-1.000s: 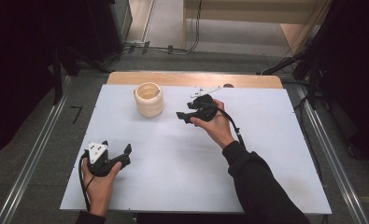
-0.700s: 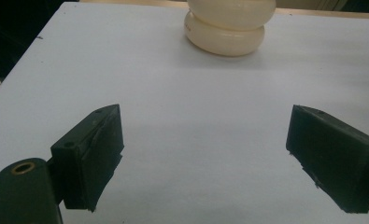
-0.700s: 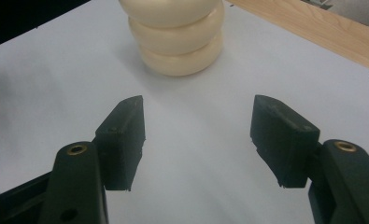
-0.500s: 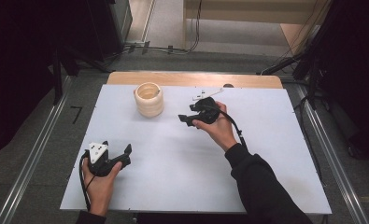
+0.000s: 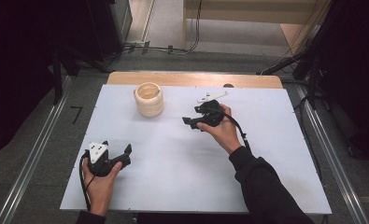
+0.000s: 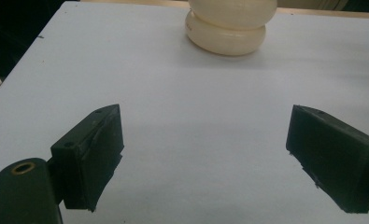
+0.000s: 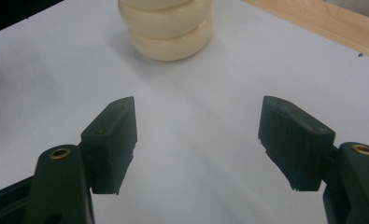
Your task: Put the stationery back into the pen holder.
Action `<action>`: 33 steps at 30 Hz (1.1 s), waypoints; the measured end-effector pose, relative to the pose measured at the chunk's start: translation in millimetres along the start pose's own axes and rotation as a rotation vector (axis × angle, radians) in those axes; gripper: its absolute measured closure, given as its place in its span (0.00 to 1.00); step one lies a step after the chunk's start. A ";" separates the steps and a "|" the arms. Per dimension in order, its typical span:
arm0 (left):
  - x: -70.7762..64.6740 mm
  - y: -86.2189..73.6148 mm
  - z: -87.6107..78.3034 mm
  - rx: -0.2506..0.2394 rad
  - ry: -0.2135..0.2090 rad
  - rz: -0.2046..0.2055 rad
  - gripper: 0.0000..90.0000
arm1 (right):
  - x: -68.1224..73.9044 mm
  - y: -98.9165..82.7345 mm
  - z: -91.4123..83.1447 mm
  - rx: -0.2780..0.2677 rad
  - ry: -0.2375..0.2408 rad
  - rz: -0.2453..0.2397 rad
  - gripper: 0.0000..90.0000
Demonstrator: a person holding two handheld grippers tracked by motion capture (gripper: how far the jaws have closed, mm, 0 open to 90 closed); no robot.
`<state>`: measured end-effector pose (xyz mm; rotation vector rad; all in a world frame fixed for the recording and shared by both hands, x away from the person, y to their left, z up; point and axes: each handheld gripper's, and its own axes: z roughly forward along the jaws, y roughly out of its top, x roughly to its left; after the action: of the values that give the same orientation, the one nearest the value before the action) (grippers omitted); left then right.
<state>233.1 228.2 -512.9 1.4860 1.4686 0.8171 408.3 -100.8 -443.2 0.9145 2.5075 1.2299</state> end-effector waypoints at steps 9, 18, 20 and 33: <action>-0.3 0.0 0.3 0.001 -0.001 0.004 0.13 | -3.3 -10.1 -5.5 0.001 -0.006 0.017 0.29; -0.3 -0.1 0.4 0.001 -0.003 0.004 0.13 | -6.9 -19.5 -11.7 -0.001 -0.016 0.025 0.29; -0.6 -0.1 0.4 0.001 -0.002 0.005 0.13 | -7.6 -21.8 -13.0 -0.002 -0.017 0.027 0.29; -0.8 -0.1 0.6 0.005 0.000 0.007 0.13 | -12.8 -35.7 -26.1 -0.002 -0.030 0.050 0.29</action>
<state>233.5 227.3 -513.1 1.4955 1.4667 0.8184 391.4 -141.9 -455.2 0.9931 2.4741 1.2246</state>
